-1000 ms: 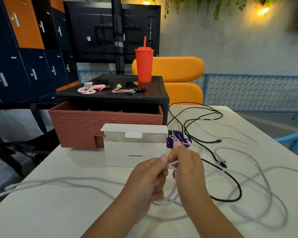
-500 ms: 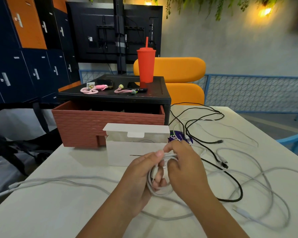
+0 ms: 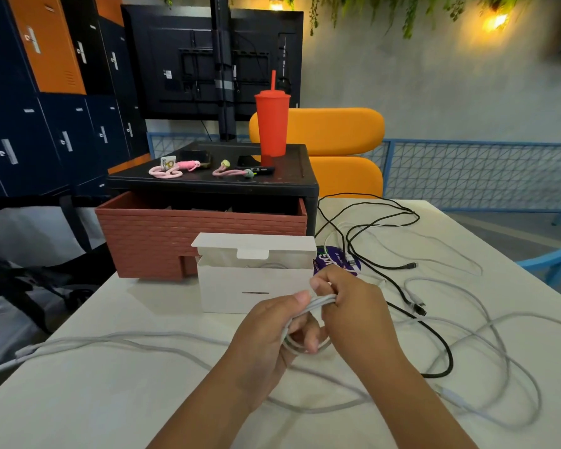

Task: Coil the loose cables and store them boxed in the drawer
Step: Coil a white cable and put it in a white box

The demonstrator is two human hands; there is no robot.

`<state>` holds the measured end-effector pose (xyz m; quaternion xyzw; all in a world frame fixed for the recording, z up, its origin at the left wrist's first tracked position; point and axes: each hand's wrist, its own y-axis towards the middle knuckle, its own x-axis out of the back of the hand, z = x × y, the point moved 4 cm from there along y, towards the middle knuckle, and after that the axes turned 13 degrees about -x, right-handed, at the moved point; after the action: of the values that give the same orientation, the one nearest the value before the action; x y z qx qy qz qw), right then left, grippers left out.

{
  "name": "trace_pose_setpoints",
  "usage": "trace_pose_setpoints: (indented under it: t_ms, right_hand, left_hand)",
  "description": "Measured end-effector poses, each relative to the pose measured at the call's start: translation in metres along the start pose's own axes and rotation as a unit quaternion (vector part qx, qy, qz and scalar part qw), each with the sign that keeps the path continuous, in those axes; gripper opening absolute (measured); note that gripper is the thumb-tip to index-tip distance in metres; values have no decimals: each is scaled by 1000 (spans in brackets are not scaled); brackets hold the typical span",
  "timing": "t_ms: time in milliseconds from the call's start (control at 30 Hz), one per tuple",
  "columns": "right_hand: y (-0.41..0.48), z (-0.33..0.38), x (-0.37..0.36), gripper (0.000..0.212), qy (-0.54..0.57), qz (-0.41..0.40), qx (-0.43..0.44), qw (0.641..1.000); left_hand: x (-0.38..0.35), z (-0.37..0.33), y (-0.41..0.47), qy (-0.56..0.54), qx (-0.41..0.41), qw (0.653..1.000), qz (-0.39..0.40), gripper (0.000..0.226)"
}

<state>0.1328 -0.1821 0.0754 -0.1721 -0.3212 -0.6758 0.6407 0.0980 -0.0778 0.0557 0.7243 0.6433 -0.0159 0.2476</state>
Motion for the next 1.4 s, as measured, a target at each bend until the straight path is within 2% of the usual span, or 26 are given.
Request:
trace_pose_setpoints:
  t_ms: [167,300,400,467,600,667,733,800,867,933,1000,1100,1200,1300,1367,1400]
  right_hand:
    - [-2,1,-4,24,25,23,-2,999]
    - [-3,1,-2,24,50,37,-7,998]
    - [-3,3,0,25,86,37,-9,996]
    - [-4,6,0,17,91,35,2,995]
    - [-5,8,-1,10,6,16,24,1000]
    - [-7,11,0,15,-25,13,34,999]
    - [-9,12,1,29,-22,22,34,999]
    - [-7,10,3,34,2,16,21,1000]
    - [-3,6,7,33,54,-10,-4,998]
    - [1,0,9,35,130,-15,-42,991]
    - [4,-4,8,27,195,-6,-73,978]
    - [6,-5,7,15,267,-1,-101,958]
    - [7,-8,8,18,304,-5,-113,946]
    - [6,-7,11,24,229,-57,-81,968]
    - [5,-5,11,28,203,-39,-52,977]
    - [5,-3,10,27,212,-2,-40,976]
  left_hand:
    - [2,-2,-1,39,5,999,-27,40]
    - [2,-6,-2,35,21,999,-22,33]
    - [2,-6,-1,-12,23,998,-54,31]
    - [5,-7,0,-66,21,993,-91,29]
    - [10,-8,3,-147,15,980,-133,30]
    - [7,-7,3,-174,17,976,-130,33]
    - [5,-5,3,-199,17,974,-103,37]
    - [6,-5,3,-208,13,978,-34,41]
    - [8,-6,3,-160,17,986,39,41]
    - [9,-7,0,-66,26,993,90,28]
    - [9,-11,-1,2,24,993,116,10]
    - [9,-11,-3,23,40,992,118,17]
    - [5,-8,-1,21,31,995,97,18]
    - [6,-3,1,-17,24,999,21,43]
    - [7,-2,1,-48,21,998,-35,49]
    - [7,-4,1,-57,19,997,-56,47]
